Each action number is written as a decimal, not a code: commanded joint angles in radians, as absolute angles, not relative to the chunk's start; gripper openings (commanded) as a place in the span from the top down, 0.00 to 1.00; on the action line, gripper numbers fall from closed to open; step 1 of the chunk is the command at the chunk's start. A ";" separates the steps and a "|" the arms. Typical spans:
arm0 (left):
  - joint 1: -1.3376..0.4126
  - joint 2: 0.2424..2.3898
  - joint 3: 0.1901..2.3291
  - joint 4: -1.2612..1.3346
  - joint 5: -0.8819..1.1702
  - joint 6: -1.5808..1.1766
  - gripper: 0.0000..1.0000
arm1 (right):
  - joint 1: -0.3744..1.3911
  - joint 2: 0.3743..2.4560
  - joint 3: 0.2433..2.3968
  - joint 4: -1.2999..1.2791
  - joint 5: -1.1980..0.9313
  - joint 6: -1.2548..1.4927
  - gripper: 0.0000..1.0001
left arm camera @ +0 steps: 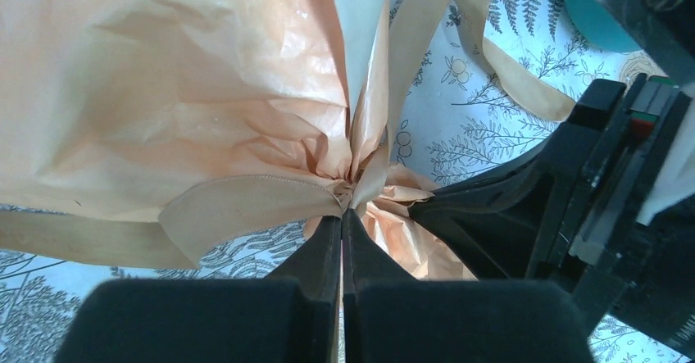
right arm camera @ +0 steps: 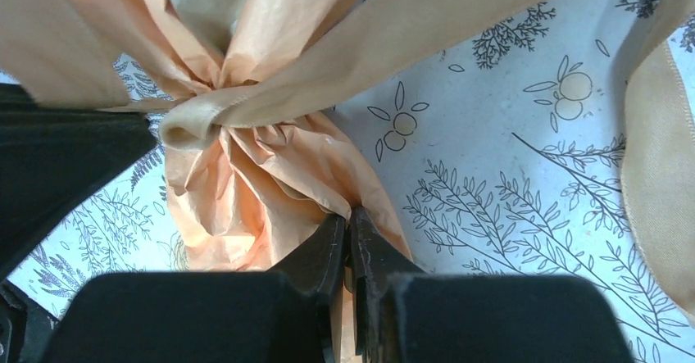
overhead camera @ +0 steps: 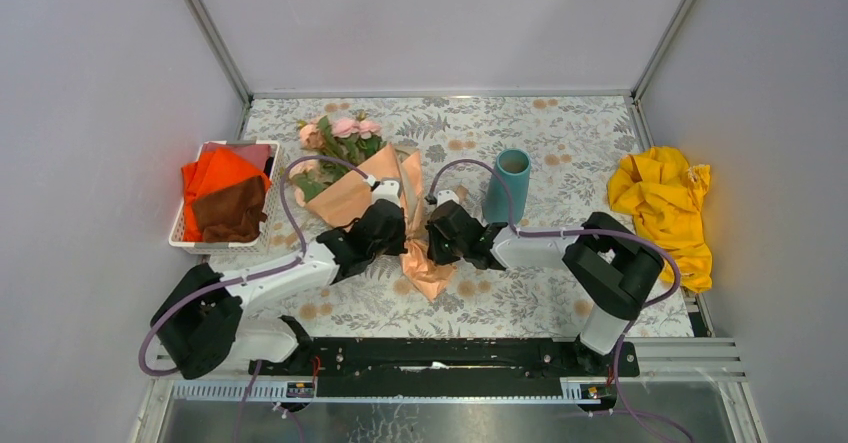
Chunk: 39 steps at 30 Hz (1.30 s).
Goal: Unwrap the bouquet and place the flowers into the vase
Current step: Untie the ribbon from the wrapping paper.
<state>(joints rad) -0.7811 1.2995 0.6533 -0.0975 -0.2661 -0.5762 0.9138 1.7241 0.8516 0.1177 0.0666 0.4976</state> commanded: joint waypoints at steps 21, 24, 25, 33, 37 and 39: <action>-0.677 0.950 0.758 -0.333 -0.445 -0.572 1.00 | 0.905 1.847 0.873 -0.089 0.175 0.476 0.91; -0.657 0.910 0.828 -0.408 -0.497 -0.589 1.00 | 0.905 1.861 0.881 -0.092 0.174 0.482 0.91; -0.651 0.894 0.843 -0.422 -0.509 -0.597 1.00 | 0.905 1.867 0.883 -0.093 0.169 0.486 0.91; -0.634 0.783 0.933 -0.498 -0.576 -0.610 1.00 | 0.905 1.883 0.882 -0.088 0.155 0.493 0.91; -0.635 0.755 1.013 -0.535 -0.606 -0.586 0.99 | 0.905 1.895 0.887 -0.088 0.150 0.493 0.91; -0.634 0.756 1.036 -0.540 -0.621 -0.569 0.98 | 0.905 1.895 0.890 -0.086 0.143 0.496 0.91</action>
